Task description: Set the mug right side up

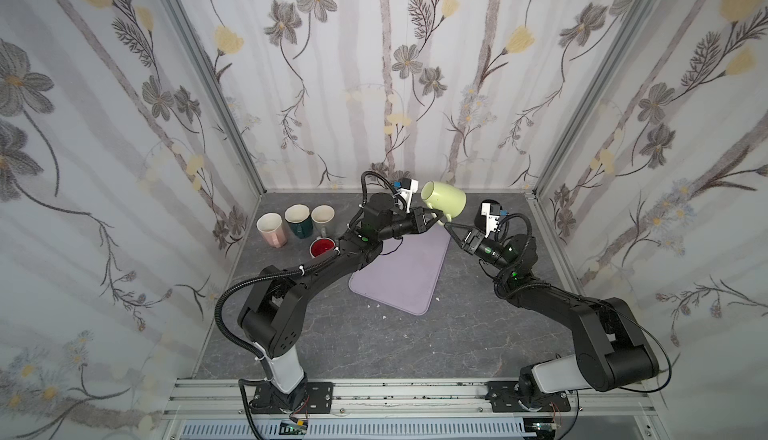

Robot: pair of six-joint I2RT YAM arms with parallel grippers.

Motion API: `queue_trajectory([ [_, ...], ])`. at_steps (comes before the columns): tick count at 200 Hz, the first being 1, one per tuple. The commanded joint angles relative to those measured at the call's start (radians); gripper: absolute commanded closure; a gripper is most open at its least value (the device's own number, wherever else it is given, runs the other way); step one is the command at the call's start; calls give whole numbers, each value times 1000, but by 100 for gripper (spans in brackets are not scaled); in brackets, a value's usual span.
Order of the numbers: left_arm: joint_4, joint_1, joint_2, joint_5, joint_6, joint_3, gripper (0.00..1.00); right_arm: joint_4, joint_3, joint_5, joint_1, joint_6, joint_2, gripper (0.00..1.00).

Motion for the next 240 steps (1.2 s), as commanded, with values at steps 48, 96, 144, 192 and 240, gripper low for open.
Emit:
queue_trajectory([
  [48, 203, 0, -7, 33, -70, -32, 100, 67, 34, -7, -2, 24, 13, 48],
  [96, 239, -1, 3, 79, -103, -27, 100, 109, 48, -19, -6, 47, 29, 52],
  [144, 209, -2, 7, 113, -95, -21, 100, 122, 60, -20, -15, 48, 23, 56],
  [192, 191, -9, 15, 138, -85, -15, 100, 119, 84, -29, -14, 51, 36, 61],
  [240, 154, -18, 38, 171, -67, 14, 100, 124, 89, -36, -14, 55, 34, 61],
])
